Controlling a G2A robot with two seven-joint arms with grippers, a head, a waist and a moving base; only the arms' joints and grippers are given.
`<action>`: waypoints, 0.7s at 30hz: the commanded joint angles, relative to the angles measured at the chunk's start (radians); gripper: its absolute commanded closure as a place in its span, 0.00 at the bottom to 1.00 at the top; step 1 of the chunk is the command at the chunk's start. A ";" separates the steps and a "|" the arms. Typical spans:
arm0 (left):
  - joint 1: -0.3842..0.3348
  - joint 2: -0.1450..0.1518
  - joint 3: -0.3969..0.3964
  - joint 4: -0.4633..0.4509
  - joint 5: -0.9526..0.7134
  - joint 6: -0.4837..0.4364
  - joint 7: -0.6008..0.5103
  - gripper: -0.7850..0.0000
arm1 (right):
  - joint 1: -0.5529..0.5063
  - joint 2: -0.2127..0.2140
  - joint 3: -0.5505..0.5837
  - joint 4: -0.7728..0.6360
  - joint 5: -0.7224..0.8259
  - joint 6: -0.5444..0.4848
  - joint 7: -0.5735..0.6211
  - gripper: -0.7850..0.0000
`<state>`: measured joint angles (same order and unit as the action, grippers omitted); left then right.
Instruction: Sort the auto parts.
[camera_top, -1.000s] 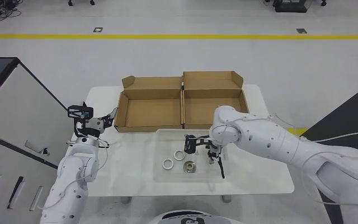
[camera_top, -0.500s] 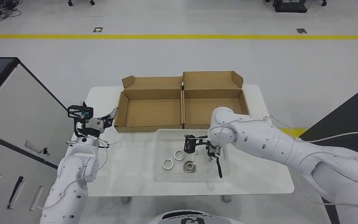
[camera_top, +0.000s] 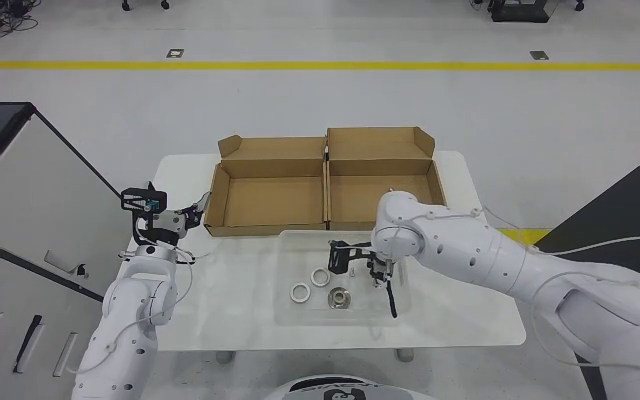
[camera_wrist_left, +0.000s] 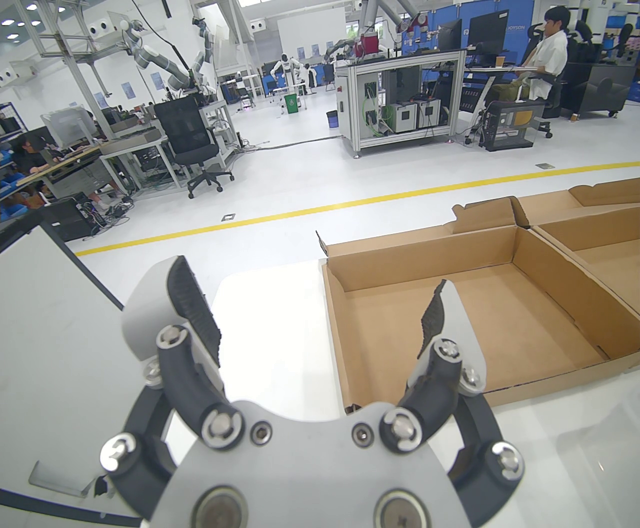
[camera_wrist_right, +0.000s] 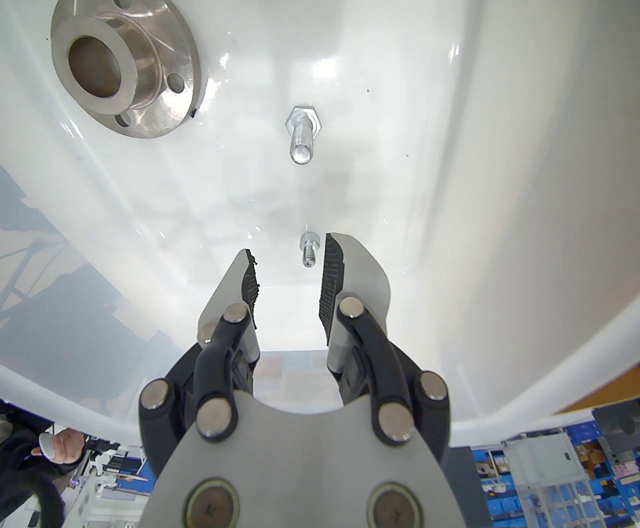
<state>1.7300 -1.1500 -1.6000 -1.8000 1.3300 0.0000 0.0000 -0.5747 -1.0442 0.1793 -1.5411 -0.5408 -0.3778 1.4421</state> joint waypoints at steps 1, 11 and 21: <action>0.000 0.000 0.000 0.000 0.000 0.000 0.000 0.00 | 0.000 0.002 -0.004 -0.004 -0.004 0.005 0.005 0.60; 0.000 0.000 0.000 0.000 0.000 0.000 0.000 0.00 | -0.005 0.005 -0.009 -0.002 -0.014 0.014 0.014 0.61; 0.000 0.000 0.000 0.000 0.000 0.000 0.000 0.00 | -0.009 -0.004 -0.009 0.013 -0.012 0.015 0.016 0.83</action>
<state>1.7300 -1.1500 -1.6000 -1.8000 1.3300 0.0000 0.0000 -0.5838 -1.0474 0.1700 -1.5290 -0.5532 -0.3630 1.4571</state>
